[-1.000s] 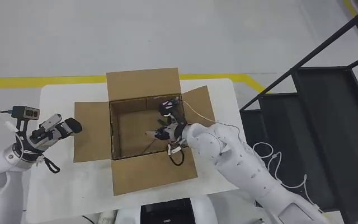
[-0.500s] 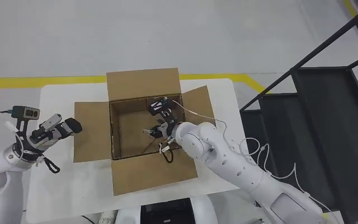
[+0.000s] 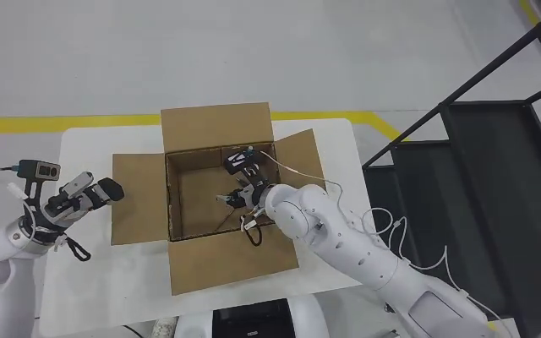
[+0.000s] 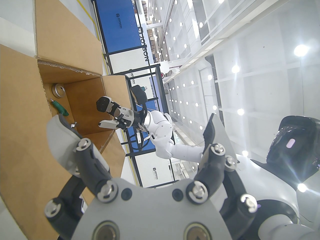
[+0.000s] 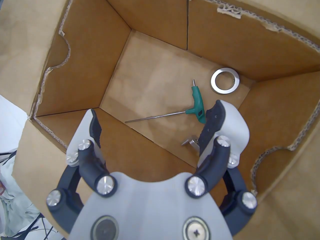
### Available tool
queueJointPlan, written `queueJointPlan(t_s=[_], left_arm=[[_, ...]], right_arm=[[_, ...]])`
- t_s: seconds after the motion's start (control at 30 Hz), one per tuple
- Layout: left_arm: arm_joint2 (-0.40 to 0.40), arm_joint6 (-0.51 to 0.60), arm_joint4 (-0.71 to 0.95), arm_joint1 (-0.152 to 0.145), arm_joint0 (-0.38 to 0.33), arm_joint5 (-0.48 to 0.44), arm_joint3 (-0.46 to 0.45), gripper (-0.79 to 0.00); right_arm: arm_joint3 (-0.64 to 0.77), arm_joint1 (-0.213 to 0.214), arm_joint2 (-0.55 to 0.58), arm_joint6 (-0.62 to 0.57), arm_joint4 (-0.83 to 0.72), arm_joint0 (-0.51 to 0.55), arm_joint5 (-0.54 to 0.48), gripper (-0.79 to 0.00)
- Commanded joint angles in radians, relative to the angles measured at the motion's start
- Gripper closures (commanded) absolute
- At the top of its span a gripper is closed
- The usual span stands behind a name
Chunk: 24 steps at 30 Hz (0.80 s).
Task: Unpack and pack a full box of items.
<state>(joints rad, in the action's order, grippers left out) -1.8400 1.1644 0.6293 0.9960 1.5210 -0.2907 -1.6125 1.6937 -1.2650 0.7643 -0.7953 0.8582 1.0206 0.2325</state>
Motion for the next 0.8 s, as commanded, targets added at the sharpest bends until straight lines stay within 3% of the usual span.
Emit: queueJointPlan(t_s=[0.0,0.37,0.77], left_arm=[[0.0,0.0,0.0,0.0,0.0,0.0,0.0,-0.785],[0.0,0.0,0.0,0.0,0.0,0.0,0.0,-0.785],[0.0,0.0,0.0,0.0,0.0,0.0,0.0,-0.785]], right_arm=[[-0.018,-0.003,-0.007,-0.001,0.009,-0.011,-0.012,-0.785],[-0.263,-0.105,-0.159,-0.1,-0.01,-0.214,0.106,-0.785],[-0.504,-0.209,-0.25,0.011,-0.048,-0.272,0.208,-0.785]])
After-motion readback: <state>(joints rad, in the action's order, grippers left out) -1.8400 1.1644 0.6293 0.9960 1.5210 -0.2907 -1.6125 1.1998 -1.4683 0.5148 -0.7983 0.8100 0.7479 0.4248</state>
